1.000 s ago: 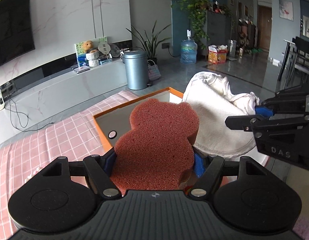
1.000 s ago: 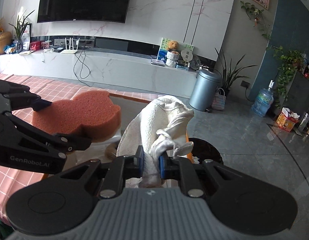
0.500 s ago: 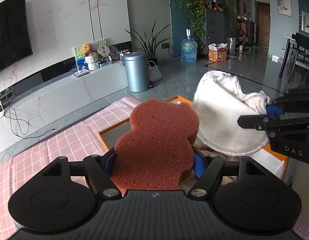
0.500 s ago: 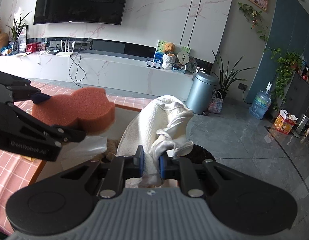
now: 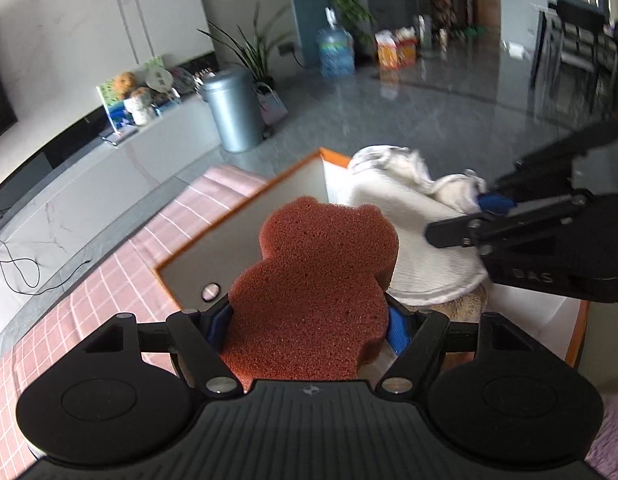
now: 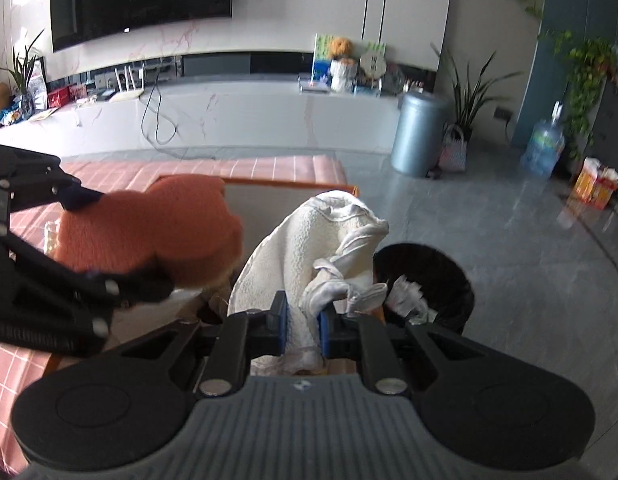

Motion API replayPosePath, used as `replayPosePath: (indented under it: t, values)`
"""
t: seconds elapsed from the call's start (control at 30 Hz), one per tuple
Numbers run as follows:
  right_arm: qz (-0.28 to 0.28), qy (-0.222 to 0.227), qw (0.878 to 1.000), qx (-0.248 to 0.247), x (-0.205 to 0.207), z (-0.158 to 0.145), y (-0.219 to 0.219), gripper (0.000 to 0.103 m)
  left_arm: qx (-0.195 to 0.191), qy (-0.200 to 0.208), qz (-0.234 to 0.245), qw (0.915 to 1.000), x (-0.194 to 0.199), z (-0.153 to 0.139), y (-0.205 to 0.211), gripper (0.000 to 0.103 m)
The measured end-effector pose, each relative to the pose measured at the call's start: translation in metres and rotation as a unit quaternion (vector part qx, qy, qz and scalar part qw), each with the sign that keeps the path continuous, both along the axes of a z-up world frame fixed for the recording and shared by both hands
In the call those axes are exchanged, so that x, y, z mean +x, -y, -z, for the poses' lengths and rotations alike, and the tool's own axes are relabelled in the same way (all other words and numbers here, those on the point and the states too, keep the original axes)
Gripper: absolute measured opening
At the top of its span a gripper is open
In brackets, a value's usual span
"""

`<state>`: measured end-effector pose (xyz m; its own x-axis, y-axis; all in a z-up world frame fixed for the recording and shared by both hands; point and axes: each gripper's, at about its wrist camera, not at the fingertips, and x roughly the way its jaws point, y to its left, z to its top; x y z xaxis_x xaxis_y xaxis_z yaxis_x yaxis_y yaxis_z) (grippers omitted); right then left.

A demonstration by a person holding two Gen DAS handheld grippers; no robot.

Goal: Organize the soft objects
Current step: 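Lower the sponge and mitt into the box and open both tools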

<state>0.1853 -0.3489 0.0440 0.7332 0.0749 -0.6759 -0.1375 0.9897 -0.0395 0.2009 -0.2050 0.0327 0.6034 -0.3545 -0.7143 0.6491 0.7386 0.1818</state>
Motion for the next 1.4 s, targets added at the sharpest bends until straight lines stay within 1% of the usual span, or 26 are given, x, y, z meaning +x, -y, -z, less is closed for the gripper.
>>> replayPosePath:
  t: [0.1,0.27,0.33,0.47,0.5,0.53,0.6,0.67,0.73,0.77,0.83,1.0,1.13,1.27,1.33,1.4]
  values:
    - [-0.019,-0.024,1.000,-0.004,0.009,0.011,-0.005,0.013,0.022,0.000,0.014,0.9997,-0.002,0.012,0.008,0.084]
    - [-0.053,-0.042,0.996,-0.056,0.012,0.030,-0.018,0.014,0.056,-0.012,0.026,0.9980,-0.005,0.030,0.017,0.084]
    - [-0.058,-0.049,0.995,-0.070,0.013,0.038,-0.019,0.016,0.062,-0.024,0.028,0.9974,-0.005,0.036,0.018,0.084]
    - [-0.057,-0.061,0.993,-0.080,0.018,0.042,-0.020,0.020,0.068,-0.036,0.023,0.9968,-0.004,0.041,0.018,0.084]
    - [-0.056,-0.062,0.993,-0.083,0.017,0.043,-0.021,0.022,0.071,-0.038,0.023,0.9965,-0.004,0.043,0.020,0.084]
    - [-0.055,-0.062,0.993,-0.085,0.017,0.042,-0.021,0.026,0.072,-0.040,0.022,0.9963,-0.004,0.044,0.019,0.084]
    - [-0.057,-0.058,0.993,-0.091,0.015,0.042,-0.023,0.030,0.060,-0.045,0.017,0.9970,-0.003,0.044,0.014,0.085]
    - [-0.057,-0.054,0.992,-0.095,0.013,0.040,-0.023,0.037,0.047,-0.053,0.006,0.9975,-0.002,0.043,0.007,0.088]
    - [-0.051,-0.047,0.993,-0.099,0.011,0.037,-0.021,0.049,0.037,-0.045,0.006,0.9983,-0.004,0.041,0.004,0.089]
    - [-0.048,-0.044,0.992,-0.104,0.010,0.035,-0.022,0.051,0.034,-0.044,0.007,0.9984,-0.006,0.040,0.002,0.090]
    - [-0.046,-0.039,0.991,-0.116,0.005,0.031,-0.022,0.059,0.030,-0.045,0.005,0.9985,-0.007,0.037,0.001,0.090]
    - [-0.052,-0.014,0.985,-0.164,-0.013,0.016,-0.026,0.070,0.013,-0.038,0.004,0.9992,-0.015,0.024,-0.004,0.091]
    - [-0.056,0.000,0.981,-0.188,-0.027,0.002,-0.028,0.075,0.001,-0.026,0.013,0.9996,-0.025,0.011,-0.010,0.092]
    - [-0.048,0.014,0.980,-0.192,-0.041,-0.012,-0.029,0.077,-0.028,-0.012,0.010,0.9995,-0.038,-0.004,-0.021,0.093]
    - [-0.043,0.022,0.981,-0.187,-0.049,-0.017,-0.029,0.080,-0.050,-0.003,0.009,0.9987,-0.044,-0.014,-0.029,0.093]
    - [-0.040,0.031,0.983,-0.177,-0.056,-0.024,-0.030,0.081,-0.075,0.003,0.002,0.9972,-0.050,-0.021,-0.039,0.093]
